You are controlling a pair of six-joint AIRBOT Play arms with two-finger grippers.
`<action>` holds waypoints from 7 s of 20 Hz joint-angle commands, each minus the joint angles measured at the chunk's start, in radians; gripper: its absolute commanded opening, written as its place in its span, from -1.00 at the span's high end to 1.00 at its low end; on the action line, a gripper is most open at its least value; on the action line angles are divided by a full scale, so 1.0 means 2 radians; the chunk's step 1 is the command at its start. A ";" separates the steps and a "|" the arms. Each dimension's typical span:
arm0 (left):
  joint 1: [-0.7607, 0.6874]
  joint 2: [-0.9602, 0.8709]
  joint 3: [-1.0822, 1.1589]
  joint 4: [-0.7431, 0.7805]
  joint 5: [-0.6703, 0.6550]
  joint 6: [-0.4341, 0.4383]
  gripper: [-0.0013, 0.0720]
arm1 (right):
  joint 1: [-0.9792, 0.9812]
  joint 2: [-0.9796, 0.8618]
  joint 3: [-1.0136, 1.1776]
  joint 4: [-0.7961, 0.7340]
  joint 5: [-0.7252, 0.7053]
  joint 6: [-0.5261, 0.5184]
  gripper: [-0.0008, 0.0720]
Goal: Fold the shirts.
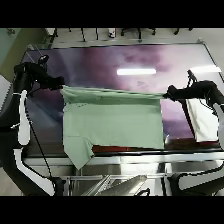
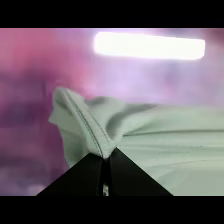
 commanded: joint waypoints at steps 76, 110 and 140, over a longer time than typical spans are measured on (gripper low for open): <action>0.099 0.551 -0.630 -0.054 0.062 -0.001 0.93 | -0.103 0.264 -0.319 0.002 -0.128 0.026 0.92; -0.033 0.006 0.011 -0.080 0.122 -0.049 -0.92 | -0.002 -0.020 -0.009 -0.009 -0.027 -0.025 -0.78; -0.400 -0.165 0.061 -0.160 -0.097 -0.082 0.93 | 0.003 0.201 0.091 0.062 -0.270 -0.009 0.92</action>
